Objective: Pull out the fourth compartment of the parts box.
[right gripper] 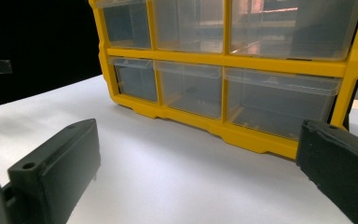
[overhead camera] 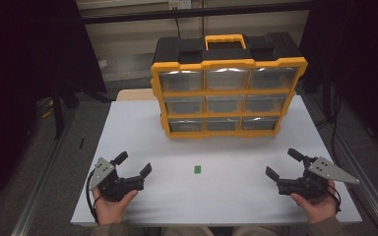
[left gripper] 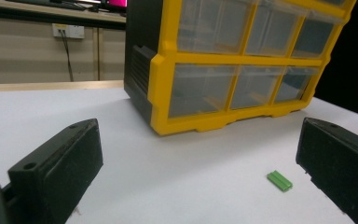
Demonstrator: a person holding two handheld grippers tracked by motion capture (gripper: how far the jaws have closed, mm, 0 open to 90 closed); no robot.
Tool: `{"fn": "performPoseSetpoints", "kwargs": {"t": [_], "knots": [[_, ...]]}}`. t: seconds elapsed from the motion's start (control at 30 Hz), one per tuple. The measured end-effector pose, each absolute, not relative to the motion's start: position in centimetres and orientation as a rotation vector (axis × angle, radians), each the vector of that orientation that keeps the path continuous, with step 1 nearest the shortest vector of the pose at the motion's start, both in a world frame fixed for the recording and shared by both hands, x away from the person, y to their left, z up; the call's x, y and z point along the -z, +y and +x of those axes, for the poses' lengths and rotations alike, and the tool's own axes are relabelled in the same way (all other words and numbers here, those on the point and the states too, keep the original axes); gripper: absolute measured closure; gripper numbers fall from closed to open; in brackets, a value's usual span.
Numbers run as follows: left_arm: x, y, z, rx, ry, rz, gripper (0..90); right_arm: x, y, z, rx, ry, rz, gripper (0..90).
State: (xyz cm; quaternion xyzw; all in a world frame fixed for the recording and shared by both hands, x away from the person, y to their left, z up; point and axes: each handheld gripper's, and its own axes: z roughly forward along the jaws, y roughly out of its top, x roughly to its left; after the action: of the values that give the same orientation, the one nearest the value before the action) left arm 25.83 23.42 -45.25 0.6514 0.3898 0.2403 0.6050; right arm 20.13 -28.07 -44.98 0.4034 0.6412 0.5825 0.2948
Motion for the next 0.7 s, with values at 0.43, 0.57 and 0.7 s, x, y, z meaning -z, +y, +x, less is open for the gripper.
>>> {"fn": "performPoseSetpoints", "kwargs": {"t": [0.43,0.57,0.7], "knots": [[45.1,21.4,26.4,-0.563,0.905,1.515,0.1,45.1,-27.9,20.1,-1.547,1.718,1.059,0.0],[45.0,20.8,26.7,-0.57,0.917,1.516,0.1,45.1,-27.9,20.2,-1.552,1.713,1.064,0.0],[44.8,19.8,27.0,-0.582,0.939,1.52,0.1,45.2,-27.9,20.2,-1.549,1.715,1.061,0.0]]}}
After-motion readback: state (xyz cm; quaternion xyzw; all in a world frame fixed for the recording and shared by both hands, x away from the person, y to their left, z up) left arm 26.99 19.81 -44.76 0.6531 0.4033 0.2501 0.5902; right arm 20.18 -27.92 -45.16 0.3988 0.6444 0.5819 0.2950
